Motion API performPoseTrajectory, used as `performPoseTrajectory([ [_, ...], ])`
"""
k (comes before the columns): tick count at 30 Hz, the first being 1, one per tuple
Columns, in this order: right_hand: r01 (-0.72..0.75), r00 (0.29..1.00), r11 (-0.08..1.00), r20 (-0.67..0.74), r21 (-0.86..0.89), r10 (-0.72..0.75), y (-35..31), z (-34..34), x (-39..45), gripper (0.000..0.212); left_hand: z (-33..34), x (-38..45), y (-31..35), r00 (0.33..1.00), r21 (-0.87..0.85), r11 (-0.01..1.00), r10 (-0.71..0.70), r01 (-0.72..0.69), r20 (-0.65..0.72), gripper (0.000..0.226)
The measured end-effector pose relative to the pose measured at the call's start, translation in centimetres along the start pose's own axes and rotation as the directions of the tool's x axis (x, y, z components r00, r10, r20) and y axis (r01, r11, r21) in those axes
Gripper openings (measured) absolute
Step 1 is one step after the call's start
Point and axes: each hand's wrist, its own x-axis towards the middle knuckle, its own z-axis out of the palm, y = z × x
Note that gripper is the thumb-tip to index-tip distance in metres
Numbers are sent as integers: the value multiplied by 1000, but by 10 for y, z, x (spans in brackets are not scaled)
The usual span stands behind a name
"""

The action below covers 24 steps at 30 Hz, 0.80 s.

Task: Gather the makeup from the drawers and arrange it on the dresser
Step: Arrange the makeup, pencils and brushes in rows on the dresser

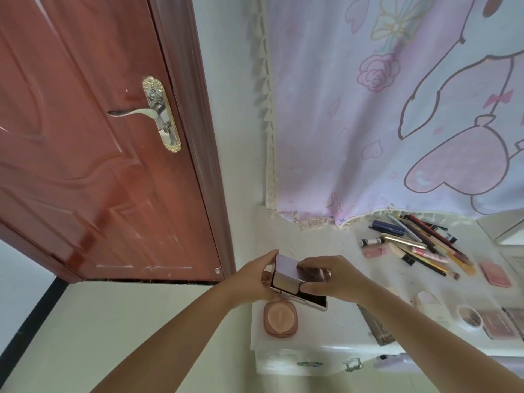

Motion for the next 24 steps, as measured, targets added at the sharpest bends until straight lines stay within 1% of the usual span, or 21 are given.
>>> performPoseTrajectory([
  [3,-82,994,996,72,46,79,11,4,1,36,11,0,-10,999,-84,996,-37,39,30,58],
  [6,-162,977,984,154,71,150,26,6,-2,34,29,4,-23,998,-110,992,-64,64,9,54],
  [7,-193,969,976,174,97,175,32,6,-4,30,35,6,-29,997,-120,990,-74,73,0,54],
  [9,-247,958,953,195,174,212,47,6,-9,17,49,11,-39,996,-128,987,-94,92,-4,62],
  [10,-270,953,943,197,196,231,55,6,-11,17,57,13,-44,994,-120,986,-113,112,-1,66],
  [11,-295,946,937,193,187,259,62,5,-12,23,65,16,-49,991,-110,985,-137,136,-5,68],
  [13,-323,935,940,191,112,298,78,4,-11,37,82,22,-57,984,-97,980,-176,172,-35,69],
  [15,-313,930,949,214,29,300,90,3,-7,42,99,25,-58,971,-137,965,-234,224,-58,67],
  [17,-253,929,964,258,-77,265,96,1,-1,40,113,27,-55,959,-178,951,-272,255,-83,61],
  [19,-189,924,969,305,-158,230,100,1,5,38,127,29,-55,949,-96,958,-282,271,-140,55],
  [20,-162,925,972,315,-172,210,103,2,9,38,133,30,-55,946,-41,961,-275,272,-172,54],
  [22,-106,937,977,309,-187,161,110,2,15,37,144,37,-56,934,40,960,-261,279,-242,49],
  [24,-58,946,977,301,-204,119,116,3,21,33,153,44,-57,908,81,952,-252,294,-334,40],
])
